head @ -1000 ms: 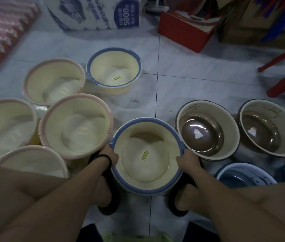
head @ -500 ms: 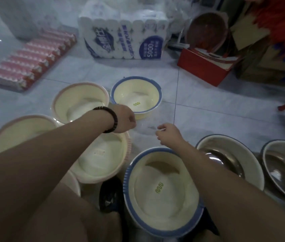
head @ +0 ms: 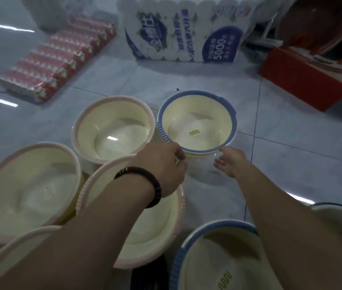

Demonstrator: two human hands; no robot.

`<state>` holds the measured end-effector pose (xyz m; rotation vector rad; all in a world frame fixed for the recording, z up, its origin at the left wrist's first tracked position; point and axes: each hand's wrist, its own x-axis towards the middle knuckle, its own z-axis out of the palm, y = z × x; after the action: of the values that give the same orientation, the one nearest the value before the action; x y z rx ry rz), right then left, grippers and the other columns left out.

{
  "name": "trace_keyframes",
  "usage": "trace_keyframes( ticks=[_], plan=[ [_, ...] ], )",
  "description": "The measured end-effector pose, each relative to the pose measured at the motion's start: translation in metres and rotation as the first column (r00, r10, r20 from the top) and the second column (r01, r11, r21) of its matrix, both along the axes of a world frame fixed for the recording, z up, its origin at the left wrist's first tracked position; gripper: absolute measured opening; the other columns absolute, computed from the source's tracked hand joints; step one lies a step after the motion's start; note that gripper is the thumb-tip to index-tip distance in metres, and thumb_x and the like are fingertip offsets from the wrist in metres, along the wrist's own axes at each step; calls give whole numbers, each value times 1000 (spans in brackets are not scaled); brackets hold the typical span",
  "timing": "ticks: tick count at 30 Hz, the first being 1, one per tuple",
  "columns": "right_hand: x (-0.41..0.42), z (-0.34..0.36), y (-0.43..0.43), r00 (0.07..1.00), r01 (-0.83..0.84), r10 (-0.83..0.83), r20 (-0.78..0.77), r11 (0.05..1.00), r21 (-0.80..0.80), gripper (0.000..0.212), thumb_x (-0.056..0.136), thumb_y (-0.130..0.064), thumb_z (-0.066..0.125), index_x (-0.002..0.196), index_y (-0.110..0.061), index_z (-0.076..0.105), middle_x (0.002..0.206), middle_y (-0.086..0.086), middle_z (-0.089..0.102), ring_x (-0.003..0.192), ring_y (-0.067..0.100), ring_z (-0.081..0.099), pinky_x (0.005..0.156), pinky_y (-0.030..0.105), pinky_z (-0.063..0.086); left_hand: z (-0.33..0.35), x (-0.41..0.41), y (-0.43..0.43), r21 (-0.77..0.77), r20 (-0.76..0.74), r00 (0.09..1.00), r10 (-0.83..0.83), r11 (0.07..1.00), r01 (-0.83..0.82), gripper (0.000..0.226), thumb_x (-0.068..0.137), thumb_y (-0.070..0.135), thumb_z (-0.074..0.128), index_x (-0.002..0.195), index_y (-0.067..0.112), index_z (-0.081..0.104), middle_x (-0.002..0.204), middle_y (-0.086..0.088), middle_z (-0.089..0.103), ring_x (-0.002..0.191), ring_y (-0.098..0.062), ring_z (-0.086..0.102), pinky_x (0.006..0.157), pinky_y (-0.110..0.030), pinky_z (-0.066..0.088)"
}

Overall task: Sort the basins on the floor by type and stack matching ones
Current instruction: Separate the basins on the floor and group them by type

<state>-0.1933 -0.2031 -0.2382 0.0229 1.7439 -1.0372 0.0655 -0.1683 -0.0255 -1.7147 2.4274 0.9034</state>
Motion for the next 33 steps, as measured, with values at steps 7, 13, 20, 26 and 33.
trace_keyframes(
  ticks=[7, 13, 20, 26, 33],
  plan=[
    [0, -9, -27, 972, 168, -143, 183, 978, -127, 51, 92, -15, 82, 136, -8, 59, 122, 19, 72, 104, 36, 75, 75, 43, 65, -8, 3, -7, 66, 52, 998, 45, 997, -49, 27, 96, 44, 56, 119, 36, 67, 117, 12, 68, 105, -12, 63, 96, -34, 54],
    [9, 34, -3, 955, 293, -296, -12, 948, -127, 33, 91, -1, 65, 123, -13, 63, 116, 14, 69, 97, 30, 71, 77, 47, 66, 2, 1, 5, 154, 165, 986, -25, 988, -1, 41, 99, 47, 52, 135, 29, 58, 129, 6, 65, 105, -15, 58, 85, -29, 43],
    [34, 120, 110, 917, 316, -374, -136, 891, -325, 39, 90, -10, 67, 128, -14, 58, 123, 11, 69, 102, 30, 71, 76, 47, 67, 8, 4, 28, 328, 43, 979, 198, 923, -201, 36, 101, 51, 48, 113, 18, 56, 107, -4, 64, 96, -25, 67, 87, -41, 58],
    [65, 200, 232, 936, 288, -347, -51, 843, -454, 48, 97, -3, 70, 138, -17, 49, 126, 10, 63, 112, 32, 69, 85, 48, 66, 21, 0, 72, 554, -191, 767, 613, 712, -431, 40, 98, 36, 63, 125, 7, 56, 100, -14, 67, 76, -32, 73, 68, -49, 65],
    [39, 222, 340, 949, 229, -287, -129, 911, -344, 36, 94, -27, 78, 121, -12, 60, 111, 18, 74, 96, 35, 77, 81, 51, 67, 38, 3, 103, 532, -307, 728, 613, 745, -403, 25, 94, 1, 63, 119, 1, 59, 97, -21, 71, 80, -34, 71, 63, -47, 63]
  ],
)
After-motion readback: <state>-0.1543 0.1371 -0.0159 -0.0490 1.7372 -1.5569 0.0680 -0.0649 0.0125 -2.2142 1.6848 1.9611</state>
